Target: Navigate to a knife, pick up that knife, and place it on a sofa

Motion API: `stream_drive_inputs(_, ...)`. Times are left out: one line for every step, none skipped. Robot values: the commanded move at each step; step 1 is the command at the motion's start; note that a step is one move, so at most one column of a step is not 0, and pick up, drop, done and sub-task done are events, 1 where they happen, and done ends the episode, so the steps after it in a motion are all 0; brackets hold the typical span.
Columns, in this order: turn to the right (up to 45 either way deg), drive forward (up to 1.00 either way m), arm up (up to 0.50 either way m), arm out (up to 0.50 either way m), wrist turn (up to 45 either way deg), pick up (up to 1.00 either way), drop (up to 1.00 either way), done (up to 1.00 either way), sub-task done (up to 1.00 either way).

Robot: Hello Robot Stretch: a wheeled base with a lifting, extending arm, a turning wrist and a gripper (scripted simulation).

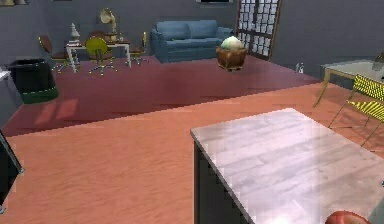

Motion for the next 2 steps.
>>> stream_drive_inputs(0.0, 0.00, 0.38, 0.00, 0.0, 0.00, 0.00, 0.00, 0.00)
stream_drive_inputs(0.0, 0.00, 0.00, 0.08, 0.0, 0.00, 0.00, 0.00, 0.00)
